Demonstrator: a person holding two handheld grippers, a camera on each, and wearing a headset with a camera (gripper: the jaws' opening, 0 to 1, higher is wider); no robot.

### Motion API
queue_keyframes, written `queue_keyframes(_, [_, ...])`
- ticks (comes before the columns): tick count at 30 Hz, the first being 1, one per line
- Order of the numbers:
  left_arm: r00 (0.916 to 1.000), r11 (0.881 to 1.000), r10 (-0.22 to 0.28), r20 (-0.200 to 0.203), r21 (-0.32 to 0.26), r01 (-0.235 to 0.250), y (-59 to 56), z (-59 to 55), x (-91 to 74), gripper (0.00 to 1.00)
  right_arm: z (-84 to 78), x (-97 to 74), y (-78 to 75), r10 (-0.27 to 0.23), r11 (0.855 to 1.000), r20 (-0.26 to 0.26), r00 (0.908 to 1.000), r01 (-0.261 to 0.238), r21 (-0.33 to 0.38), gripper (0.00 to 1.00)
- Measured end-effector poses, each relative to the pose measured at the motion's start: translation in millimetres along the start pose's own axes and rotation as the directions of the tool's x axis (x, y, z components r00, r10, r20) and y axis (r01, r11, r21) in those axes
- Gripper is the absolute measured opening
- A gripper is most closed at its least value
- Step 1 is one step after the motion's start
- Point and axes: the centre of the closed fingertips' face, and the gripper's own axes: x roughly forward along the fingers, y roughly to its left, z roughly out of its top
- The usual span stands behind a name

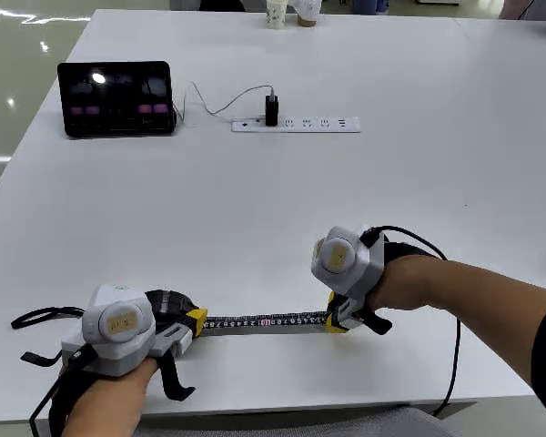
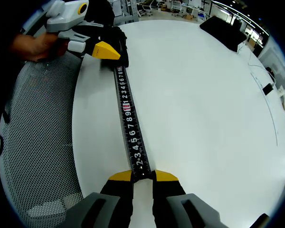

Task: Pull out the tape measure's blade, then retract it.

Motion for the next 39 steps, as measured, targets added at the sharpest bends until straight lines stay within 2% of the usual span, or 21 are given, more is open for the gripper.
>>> queue_keyframes(16, [1.0,1.0,-0.001,0.001,-0.001,0.001,1.0,0.4,0.2,0.61,4.3,2.0,-0.2,-0.001,1.0,0.006,1.0,0.001,-0.014,0.12])
queue_keyframes(27, [1.0,1.0,-0.002,0.002,-0.002,0.002,1.0,0.6,-0.1,0.61,7.3,2.5,1.2,0.004,0.997,0.021,0.9998,-0.003,-0.079,0.12])
queue_keyframes(32, [1.0,1.0,-0.003,0.002,-0.003,0.003,0.9,0.4,0.2,0.61,8.9,2.8,2.1,0.005,0.991,0.023,0.9997,-0.002,-0.132,0.11])
queue_keyframes(39, [1.0,1.0,-0.003,0.002,-0.004,0.003,1.1,0.2,0.4,0.61,10.4,2.6,2.8,0.004,0.991,0.038,0.9993,0.001,-0.135,0.11])
